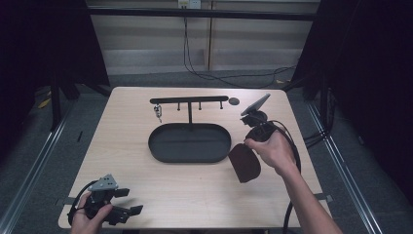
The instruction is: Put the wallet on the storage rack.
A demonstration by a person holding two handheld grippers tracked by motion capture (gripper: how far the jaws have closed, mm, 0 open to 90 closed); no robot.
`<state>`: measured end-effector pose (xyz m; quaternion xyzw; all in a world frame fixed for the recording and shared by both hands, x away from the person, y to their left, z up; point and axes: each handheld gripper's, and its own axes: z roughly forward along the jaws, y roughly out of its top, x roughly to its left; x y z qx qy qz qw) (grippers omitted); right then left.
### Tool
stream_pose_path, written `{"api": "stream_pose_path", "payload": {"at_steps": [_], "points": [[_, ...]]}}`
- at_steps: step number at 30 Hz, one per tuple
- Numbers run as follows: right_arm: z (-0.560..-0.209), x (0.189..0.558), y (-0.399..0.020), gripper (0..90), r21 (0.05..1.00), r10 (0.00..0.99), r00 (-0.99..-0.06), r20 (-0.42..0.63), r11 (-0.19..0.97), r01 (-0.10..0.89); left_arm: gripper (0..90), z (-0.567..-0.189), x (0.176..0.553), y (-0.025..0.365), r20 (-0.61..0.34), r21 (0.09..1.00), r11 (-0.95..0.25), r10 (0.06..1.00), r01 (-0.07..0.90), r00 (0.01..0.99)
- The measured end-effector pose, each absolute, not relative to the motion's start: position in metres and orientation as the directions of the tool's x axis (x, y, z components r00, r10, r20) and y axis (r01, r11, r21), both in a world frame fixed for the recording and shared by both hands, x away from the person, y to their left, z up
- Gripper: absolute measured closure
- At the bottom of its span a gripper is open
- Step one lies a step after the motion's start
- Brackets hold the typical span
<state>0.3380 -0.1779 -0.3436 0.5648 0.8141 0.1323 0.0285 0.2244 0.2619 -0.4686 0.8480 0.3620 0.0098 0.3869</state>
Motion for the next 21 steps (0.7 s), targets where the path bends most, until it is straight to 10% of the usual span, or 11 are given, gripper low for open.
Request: {"api": "stream_pose_path", "payload": {"at_steps": [21], "points": [[-0.326, 0.365, -0.162, 83.8, 0.295, 0.933, -0.349, 0.088, 0.310, 0.904, 16.5, -0.468, 0.222, 0.262, -0.251, 0.665, -0.443, 0.626, 0.601, 0.738]]}}
